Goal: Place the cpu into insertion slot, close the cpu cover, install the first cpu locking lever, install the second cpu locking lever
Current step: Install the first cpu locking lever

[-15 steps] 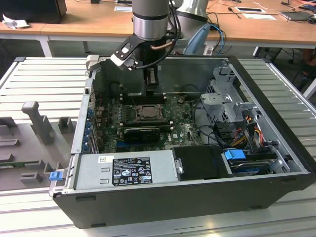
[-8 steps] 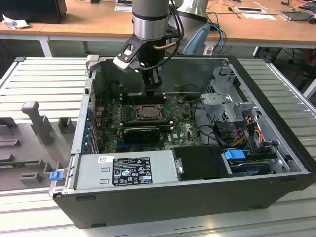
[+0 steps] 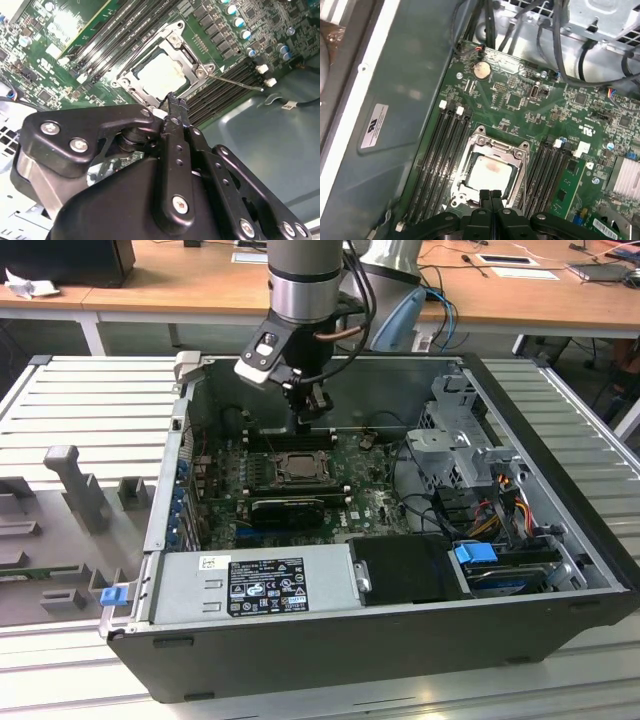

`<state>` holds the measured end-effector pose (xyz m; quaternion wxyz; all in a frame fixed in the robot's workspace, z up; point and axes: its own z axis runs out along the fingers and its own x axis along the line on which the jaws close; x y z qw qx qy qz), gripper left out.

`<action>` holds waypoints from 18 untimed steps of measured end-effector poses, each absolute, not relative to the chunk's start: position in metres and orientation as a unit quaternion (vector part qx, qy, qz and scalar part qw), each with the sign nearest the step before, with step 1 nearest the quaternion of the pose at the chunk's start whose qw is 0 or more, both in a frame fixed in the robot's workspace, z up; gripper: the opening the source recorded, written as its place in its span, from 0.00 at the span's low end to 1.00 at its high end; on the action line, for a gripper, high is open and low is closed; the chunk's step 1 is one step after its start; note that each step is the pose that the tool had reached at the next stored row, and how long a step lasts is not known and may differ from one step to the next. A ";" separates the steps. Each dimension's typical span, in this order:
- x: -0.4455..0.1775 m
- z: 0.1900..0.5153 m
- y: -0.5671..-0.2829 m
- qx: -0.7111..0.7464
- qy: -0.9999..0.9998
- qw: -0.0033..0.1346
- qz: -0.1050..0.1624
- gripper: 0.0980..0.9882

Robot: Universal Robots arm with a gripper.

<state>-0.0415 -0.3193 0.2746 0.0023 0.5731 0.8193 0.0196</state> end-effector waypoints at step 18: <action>-0.042 0.275 -0.319 0.462 0.887 0.000 0.020 0.01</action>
